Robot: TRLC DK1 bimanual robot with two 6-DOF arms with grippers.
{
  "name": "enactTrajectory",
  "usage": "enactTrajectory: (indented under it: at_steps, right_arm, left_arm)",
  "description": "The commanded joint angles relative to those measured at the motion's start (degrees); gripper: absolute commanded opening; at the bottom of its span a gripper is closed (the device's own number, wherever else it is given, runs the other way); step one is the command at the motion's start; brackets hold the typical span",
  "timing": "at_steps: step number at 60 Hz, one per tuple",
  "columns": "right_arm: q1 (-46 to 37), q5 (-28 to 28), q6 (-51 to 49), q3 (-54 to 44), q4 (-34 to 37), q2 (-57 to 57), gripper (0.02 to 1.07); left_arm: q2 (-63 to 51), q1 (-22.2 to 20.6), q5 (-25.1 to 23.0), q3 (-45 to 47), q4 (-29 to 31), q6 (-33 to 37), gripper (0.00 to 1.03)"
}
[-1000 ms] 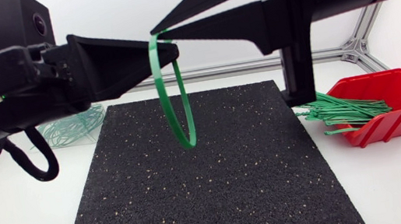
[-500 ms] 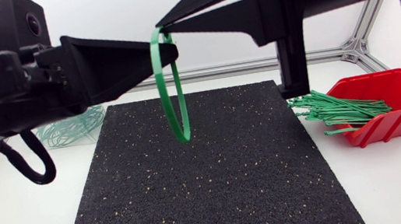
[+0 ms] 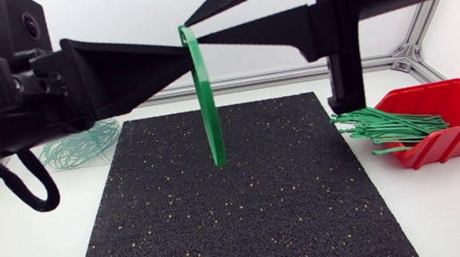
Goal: Take a green cable tie from the red box, thread the tail through the head to close it, then place it in the transparent bin on the left.
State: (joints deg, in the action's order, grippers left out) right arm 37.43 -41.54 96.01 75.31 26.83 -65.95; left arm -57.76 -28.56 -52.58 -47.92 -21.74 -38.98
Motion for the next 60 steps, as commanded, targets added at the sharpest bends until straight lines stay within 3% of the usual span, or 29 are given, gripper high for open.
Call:
enactTrajectory:
  at_steps: [1,22,60]
  right_arm:
    - [-0.2,0.1,0.1,-0.4,0.9,1.5,0.29]
    - [-4.6,-1.1,-0.5,-2.0,1.1,-1.1,0.28]
    - [-4.0,-1.4,-0.2,0.2,0.5,-5.7,0.28]
  left_arm:
    - [0.5,0.4,-0.6,0.1,-1.2,0.2,0.04]
    - [0.0,0.4,-0.7,-0.4,-1.0,0.0,0.04]
    - [-3.9,3.2,-3.8,-1.3,-1.7,-3.6,0.04]
